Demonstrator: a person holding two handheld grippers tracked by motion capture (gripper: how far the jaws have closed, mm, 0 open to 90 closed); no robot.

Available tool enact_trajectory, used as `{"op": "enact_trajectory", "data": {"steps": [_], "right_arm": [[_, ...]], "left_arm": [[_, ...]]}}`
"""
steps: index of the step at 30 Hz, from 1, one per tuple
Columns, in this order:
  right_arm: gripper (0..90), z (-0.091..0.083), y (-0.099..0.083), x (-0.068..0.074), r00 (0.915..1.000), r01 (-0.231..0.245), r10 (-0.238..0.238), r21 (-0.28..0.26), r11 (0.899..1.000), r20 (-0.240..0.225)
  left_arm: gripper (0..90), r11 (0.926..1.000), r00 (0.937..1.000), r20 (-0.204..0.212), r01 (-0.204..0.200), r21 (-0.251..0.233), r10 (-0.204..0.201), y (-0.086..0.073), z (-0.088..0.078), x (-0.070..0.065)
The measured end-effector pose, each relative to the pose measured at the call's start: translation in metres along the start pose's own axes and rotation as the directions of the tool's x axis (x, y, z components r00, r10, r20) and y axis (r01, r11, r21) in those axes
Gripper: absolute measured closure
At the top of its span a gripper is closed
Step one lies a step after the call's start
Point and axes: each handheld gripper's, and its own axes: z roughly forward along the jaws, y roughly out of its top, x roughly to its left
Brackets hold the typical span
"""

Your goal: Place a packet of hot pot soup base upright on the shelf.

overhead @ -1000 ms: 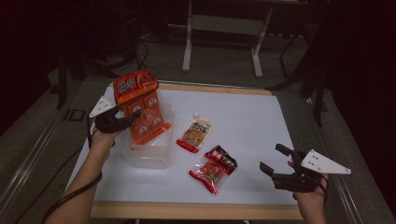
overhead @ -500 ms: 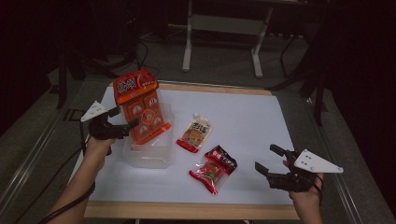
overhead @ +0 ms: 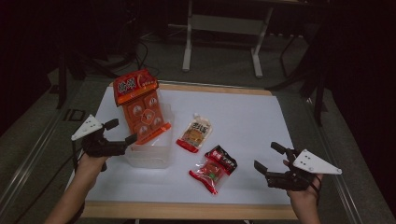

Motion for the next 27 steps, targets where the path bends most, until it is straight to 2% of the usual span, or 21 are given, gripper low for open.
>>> {"op": "enact_trajectory", "data": {"steps": [2, 4, 5, 6, 8, 9, 11, 12, 13, 14, 17, 23, 27], "right_arm": [[12.7, 0.004, -0.002, 0.002, 0.9998, 0.019, -0.019, 0.027, 0.999, 0.004], [12.4, 0.007, -0.003, 0.003, 0.9999, 0.013, -0.013, 0.046, 0.999, 0.004], [12.4, 0.007, -0.003, 0.003, 0.9999, 0.013, -0.013, 0.046, 0.999, 0.004], [12.5, 0.008, -0.004, 0.003, 1.0, 0.003, -0.003, 0.059, 0.998, 0.003], [12.4, 0.013, -0.006, 0.003, 0.9996, -0.024, 0.025, 0.089, 0.996, -0.009], [12.5, 0.014, -0.007, 0.003, 0.9996, -0.026, 0.027, 0.093, 0.995, -0.009], [12.9, 0.016, -0.008, 0.004, 0.9994, -0.029, 0.03, 0.096, 0.995, -0.016], [12.9, 0.017, -0.009, 0.004, 0.9992, -0.033, 0.035, 0.097, 0.995, -0.018], [12.9, 0.018, -0.009, 0.005, 0.9987, -0.045, 0.047, 0.099, 0.994, -0.021], [12.9, 0.019, -0.009, 0.005, 0.9984, -0.05, 0.052, 0.098, 0.994, -0.021], [11.4, 0.022, -0.009, 0.007, 0.9989, -0.046, 0.047, 0.099, 0.994, -0.007], [10.4, 0.03, -0.01, 0.009, 0.9981, -0.049, 0.053, 0.122, 0.991, -0.033], [10.4, 0.038, -0.011, 0.012, 0.9988, -0.028, 0.033, 0.133, 0.991, -0.035]], "left_arm": [[1.8, 1.0, 0.9999, 0.014, 0.004, -0.001, -0.004, -0.002, -0.007, -0.009], [1.9, 0.9999, 0.9997, 0.025, 0.007, -0.014, -0.007, -0.004, -0.013, -0.018], [1.8, 0.9999, 0.9997, 0.025, 0.007, -0.014, -0.007, -0.004, -0.013, -0.018], [1.8, 0.9989, 0.9994, 0.033, -0.005, -0.046, 0.006, -0.008, -0.02, -0.027], [2.3, 0.9983, 0.9986, 0.043, -0.027, -0.051, 0.029, -0.01, -0.025, -0.035], [2.3, 0.9972, 0.9971, 0.062, -0.041, -0.063, 0.045, -0.013, -0.028, -0.041], [3.3, 0.9961, 0.9954, 0.07, -0.061, -0.064, 0.066, -0.016, -0.032, -0.049], [3.3, 0.9961, 0.9954, 0.07, -0.061, -0.064, 0.066, -0.016, -0.032, -0.049], [3.3, 0.9956, 0.9925, 0.094, -0.073, -0.058, 0.079, -0.02, -0.034, -0.059], [3.4, 0.9943, 0.9903, 0.095, -0.098, -0.044, 0.101, -0.022, -0.035, -0.066], [4.3, 0.9897, 0.9818, 0.126, -0.139, -0.033, 0.142, -0.029, -0.035, -0.081], [3.6, 0.9847, 0.9767, 0.13, -0.174, 0.014, 0.171, -0.041, -0.026, -0.101], [2.7, 0.9894, 0.9778, 0.154, -0.145, 0.008, 0.142, -0.047, -0.019, -0.108]]}}
